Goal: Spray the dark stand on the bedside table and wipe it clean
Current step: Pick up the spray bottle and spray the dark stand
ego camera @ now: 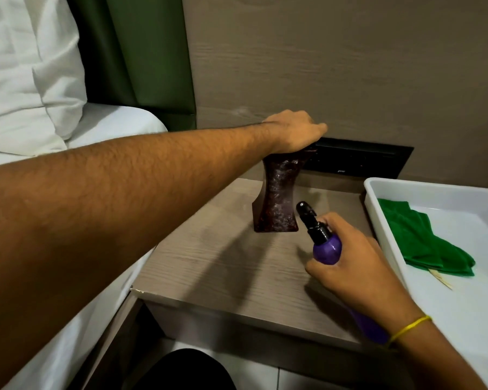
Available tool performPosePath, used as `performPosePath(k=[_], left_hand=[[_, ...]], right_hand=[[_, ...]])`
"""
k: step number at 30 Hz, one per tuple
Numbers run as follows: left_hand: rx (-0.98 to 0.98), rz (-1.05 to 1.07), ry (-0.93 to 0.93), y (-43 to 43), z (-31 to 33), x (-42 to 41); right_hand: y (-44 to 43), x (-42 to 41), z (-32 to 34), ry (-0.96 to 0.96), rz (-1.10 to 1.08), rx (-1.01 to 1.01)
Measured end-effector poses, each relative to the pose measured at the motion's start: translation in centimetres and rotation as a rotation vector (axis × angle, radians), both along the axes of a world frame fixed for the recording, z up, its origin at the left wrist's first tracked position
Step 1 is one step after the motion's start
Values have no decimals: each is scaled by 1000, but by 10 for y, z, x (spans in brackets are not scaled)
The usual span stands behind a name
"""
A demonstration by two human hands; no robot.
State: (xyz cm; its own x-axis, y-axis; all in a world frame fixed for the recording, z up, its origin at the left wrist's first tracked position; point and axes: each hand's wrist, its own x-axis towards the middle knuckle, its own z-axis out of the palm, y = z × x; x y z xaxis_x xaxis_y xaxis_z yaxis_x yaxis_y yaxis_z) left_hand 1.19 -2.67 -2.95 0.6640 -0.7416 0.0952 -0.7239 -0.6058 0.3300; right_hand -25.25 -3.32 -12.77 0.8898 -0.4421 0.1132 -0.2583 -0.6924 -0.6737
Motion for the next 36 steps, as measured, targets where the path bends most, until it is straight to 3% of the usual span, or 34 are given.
performPosePath(k=[10,16,26,36], left_hand=[[19,4,13,3,3,-6],[28,24,14,5,3,-8],[35,5,16,7,6,-12],[14,-2,26,7,4,-10]], right_hand=[[5,-10,-8,139,-46,105],[5,-6,2,70,-22,139],[6,6,16,-207,-3,217],[7,2,9,-303,24,372]])
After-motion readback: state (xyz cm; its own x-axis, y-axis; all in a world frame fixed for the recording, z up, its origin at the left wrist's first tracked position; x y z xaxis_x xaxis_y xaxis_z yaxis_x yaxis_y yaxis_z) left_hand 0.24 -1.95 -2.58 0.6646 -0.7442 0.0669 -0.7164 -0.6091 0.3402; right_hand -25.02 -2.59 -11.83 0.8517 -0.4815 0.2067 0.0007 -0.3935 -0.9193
